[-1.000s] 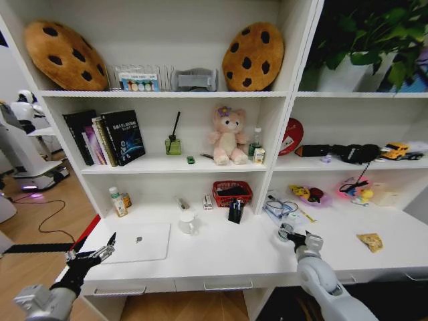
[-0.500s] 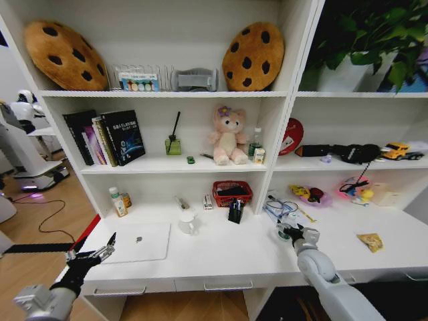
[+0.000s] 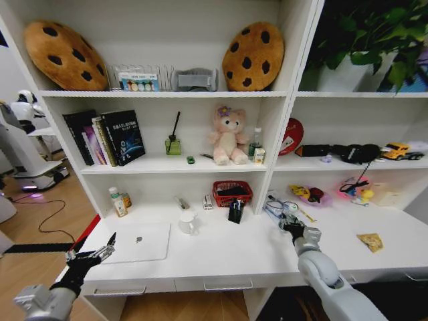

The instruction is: Organize the objects on the table.

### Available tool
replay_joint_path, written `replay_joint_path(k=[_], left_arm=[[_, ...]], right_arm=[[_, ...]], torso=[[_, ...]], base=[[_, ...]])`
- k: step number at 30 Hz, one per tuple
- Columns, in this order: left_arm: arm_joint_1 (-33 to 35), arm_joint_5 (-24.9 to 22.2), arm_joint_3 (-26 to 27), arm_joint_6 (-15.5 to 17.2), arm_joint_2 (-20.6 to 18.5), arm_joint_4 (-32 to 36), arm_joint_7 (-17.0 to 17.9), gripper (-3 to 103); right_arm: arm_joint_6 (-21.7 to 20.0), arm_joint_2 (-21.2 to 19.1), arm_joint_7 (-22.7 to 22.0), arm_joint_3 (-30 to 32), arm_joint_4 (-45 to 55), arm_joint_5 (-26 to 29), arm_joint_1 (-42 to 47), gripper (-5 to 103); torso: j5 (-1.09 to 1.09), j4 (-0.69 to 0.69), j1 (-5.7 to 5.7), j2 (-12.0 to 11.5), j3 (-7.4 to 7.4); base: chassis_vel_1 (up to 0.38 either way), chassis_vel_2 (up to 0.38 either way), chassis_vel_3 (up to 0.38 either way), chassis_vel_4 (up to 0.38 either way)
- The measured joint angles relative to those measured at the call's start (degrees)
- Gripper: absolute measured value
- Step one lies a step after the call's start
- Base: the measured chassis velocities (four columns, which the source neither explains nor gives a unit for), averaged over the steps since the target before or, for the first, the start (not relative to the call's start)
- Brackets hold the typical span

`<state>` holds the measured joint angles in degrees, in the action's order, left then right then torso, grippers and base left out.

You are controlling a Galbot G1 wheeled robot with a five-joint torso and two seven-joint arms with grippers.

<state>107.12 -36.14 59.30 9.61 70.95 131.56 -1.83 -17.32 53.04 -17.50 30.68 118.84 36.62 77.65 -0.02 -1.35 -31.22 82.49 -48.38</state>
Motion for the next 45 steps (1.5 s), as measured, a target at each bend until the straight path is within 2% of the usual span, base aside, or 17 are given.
replay_joint_path(k=[1, 2, 4, 7, 15, 26, 30, 35, 37, 38, 39, 42, 44, 45], left_arm=[[0.00, 0.00, 0.00, 0.00, 0.00, 0.00, 0.02, 100], [0.00, 0.00, 0.00, 0.00, 0.00, 0.00, 0.02, 100], [0.00, 0.00, 0.00, 0.00, 0.00, 0.00, 0.01, 100], [0.00, 0.00, 0.00, 0.00, 0.00, 0.00, 0.02, 100], [0.00, 0.00, 0.00, 0.00, 0.00, 0.00, 0.01, 100], [0.00, 0.00, 0.00, 0.00, 0.00, 0.00, 0.01, 100], [0.00, 0.00, 0.00, 0.00, 0.00, 0.00, 0.01, 100], [0.00, 0.00, 0.01, 0.00, 0.00, 0.00, 0.03, 100], [0.00, 0.00, 0.00, 0.00, 0.00, 0.00, 0.01, 100], [0.01, 0.00, 0.00, 0.00, 0.00, 0.00, 0.01, 100], [0.01, 0.00, 0.00, 0.00, 0.00, 0.00, 0.01, 100], [0.03, 0.00, 0.01, 0.00, 0.00, 0.00, 0.02, 100], [0.03, 0.00, 0.02, 0.00, 0.00, 0.00, 0.03, 100], [0.02, 0.00, 0.01, 0.01, 0.00, 0.00, 0.03, 100]], right_arm=[[-0.50, -0.30, 3.15, 0.29, 1.98, -0.13, 0.58, 26], [-0.50, -0.30, 3.15, 0.29, 1.98, -0.13, 0.58, 26], [-1.56, -0.46, 8.31, 0.03, 4.31, -1.10, 1.13, 25], [-2.28, 0.30, 9.76, -1.09, 5.35, -2.66, 1.55, 24], [-7.94, 1.42, 7.32, -0.91, 10.84, -3.76, 6.47, 24], [-9.75, 2.42, 3.79, -0.63, 14.61, -3.96, 9.72, 24], [-9.26, 5.09, 3.95, -1.85, 15.02, -6.57, 11.16, 24], [-5.99, 8.23, 6.75, -2.07, 13.63, -11.08, 13.70, 24], [-3.19, 10.72, 9.06, -2.11, 12.34, -15.20, 16.04, 24], [-2.77, 11.79, 10.00, -2.10, 11.93, -16.33, 17.13, 24], [-2.77, 11.79, 10.00, -2.10, 11.93, -16.33, 17.13, 24], [-3.65, 15.25, 12.05, -2.08, 9.61, -16.72, 20.62, 24], [-4.65, 16.28, 12.29, -2.04, 7.98, -15.88, 21.49, 24], [-5.50, 17.29, 12.31, -1.95, 5.29, -14.73, 21.91, 24]], torso=[[0.00, 0.00, 0.00, 0.00, 0.00], [0.00, 0.00, 0.00, 0.00, 0.00], [0.00, 0.01, 0.00, 0.01, 0.00], [0.03, 0.01, 0.00, 0.00, 0.00], [0.02, 0.00, 0.00, 0.01, 0.00], [0.01, 0.01, -0.03, -0.01, -0.02], [0.01, 0.00, -0.01, 0.00, -0.01], [0.00, 0.02, 0.00, 0.00, 0.00], [0.06, 0.00, 0.01, 0.00, 0.00], [-0.01, 0.00, 0.01, 0.01, 0.00], [-0.01, 0.00, 0.01, 0.01, 0.00], [0.02, 0.05, 0.09, 0.06, 0.03], [-0.01, 0.03, 0.08, 0.05, 0.03], [-0.03, -0.02, 0.07, 0.04, 0.01]], base=[[0.000, 0.000, 0.000, 0.000], [0.000, 0.000, 0.000, 0.000], [0.000, 0.000, 0.000, 0.000], [0.000, 0.000, 0.000, 0.000], [0.000, 0.000, 0.000, 0.000], [0.046, -0.048, -0.053, 0.044], [0.197, -0.187, -0.191, 0.176], [0.248, -0.228, -0.237, 0.241], [0.250, -0.245, -0.293, 0.241], [0.248, -0.242, -0.294, 0.242], [0.248, -0.242, -0.294, 0.242], [0.184, -0.158, -0.172, 0.190], [0.100, -0.047, -0.094, 0.122], [-0.001, -0.002, -0.094, 0.004]])
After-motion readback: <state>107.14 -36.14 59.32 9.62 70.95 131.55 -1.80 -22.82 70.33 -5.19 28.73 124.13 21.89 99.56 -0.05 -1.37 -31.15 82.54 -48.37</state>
